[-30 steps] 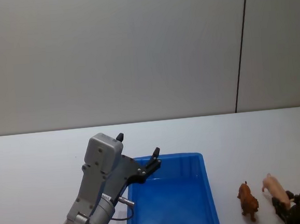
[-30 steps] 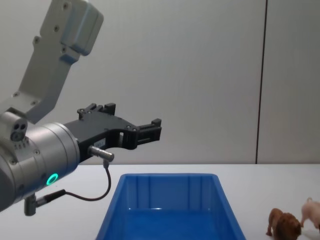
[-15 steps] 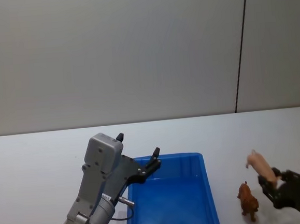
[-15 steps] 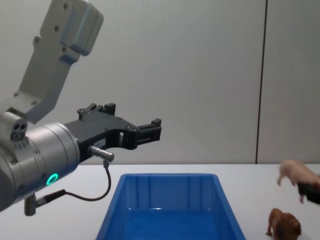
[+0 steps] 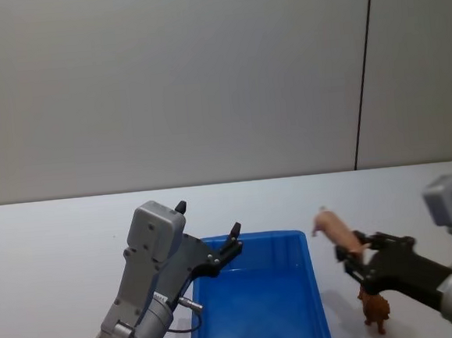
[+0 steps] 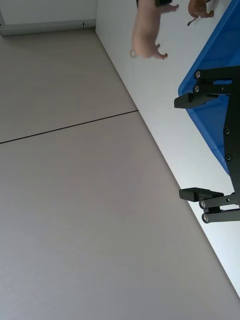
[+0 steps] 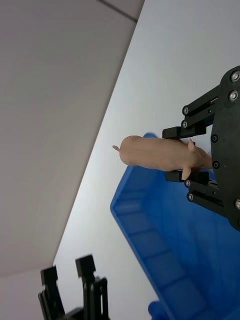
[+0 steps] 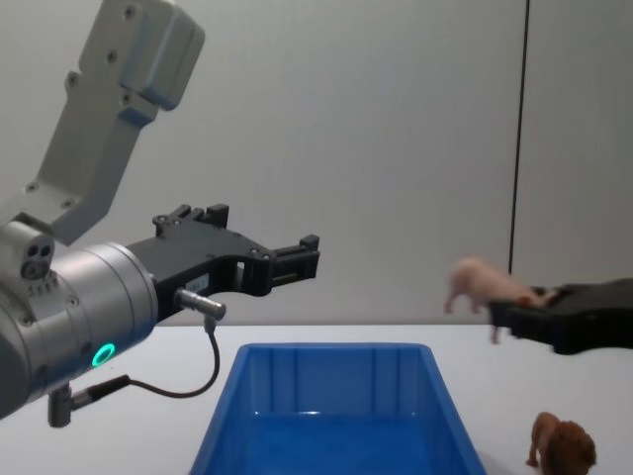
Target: Pick up the two dolls from the table and place them into the box.
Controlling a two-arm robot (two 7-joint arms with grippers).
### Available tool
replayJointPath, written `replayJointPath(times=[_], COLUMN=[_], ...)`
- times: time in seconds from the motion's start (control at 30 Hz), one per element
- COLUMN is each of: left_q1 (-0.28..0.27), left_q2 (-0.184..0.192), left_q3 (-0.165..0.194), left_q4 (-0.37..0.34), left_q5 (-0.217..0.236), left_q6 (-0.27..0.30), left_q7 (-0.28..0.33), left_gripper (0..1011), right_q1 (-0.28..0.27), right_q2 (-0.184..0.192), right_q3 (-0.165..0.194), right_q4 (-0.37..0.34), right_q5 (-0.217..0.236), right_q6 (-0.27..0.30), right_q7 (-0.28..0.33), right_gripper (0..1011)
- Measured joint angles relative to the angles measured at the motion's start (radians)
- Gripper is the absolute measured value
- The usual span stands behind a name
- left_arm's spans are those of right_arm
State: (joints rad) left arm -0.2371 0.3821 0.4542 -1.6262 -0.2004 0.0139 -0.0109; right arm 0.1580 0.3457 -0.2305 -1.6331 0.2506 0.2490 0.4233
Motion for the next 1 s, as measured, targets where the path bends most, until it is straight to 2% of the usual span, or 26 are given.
replayJointPath(times=[0.1,0.37,0.57,0.6,0.67,0.77,0.8,1.0], left_q1=[0.000,0.000,0.000,0.000,0.000,0.000,0.000,0.000], left_q2=[0.000,0.000,0.000,0.000,0.000,0.000,0.000,0.000], left_q3=[0.000,0.000,0.000,0.000,0.000,0.000,0.000,0.000], left_q4=[0.000,0.000,0.000,0.000,0.000,0.000,0.000,0.000], left_q5=[0.000,0.000,0.000,0.000,0.000,0.000,0.000,0.000], left_q6=[0.000,0.000,0.000,0.000,0.000,0.000,0.000,0.000], left_q7=[0.000,0.000,0.000,0.000,0.000,0.000,0.000,0.000], left_gripper=[1001,1001,1001,1001,1001,1001,1001,1001], right_q1=[0.038,0.104,0.133,0.136,0.145,0.149,0.150,0.141], right_q2=[-0.026,-0.079,-0.102,-0.104,-0.109,-0.110,-0.110,-0.097], right_q3=[-0.019,-0.060,-0.079,-0.081,-0.085,-0.086,-0.086,-0.077], right_q4=[0.021,0.079,0.112,0.115,0.126,0.133,0.136,0.133], right_q5=[-0.014,-0.050,-0.065,-0.066,-0.070,-0.071,-0.071,-0.063], right_q6=[0.033,0.089,0.109,0.111,0.116,0.117,0.117,0.107], right_q7=[0.045,0.119,0.145,0.146,0.151,0.151,0.150,0.121], right_gripper=[364,366,560,560,662,719,772,946])
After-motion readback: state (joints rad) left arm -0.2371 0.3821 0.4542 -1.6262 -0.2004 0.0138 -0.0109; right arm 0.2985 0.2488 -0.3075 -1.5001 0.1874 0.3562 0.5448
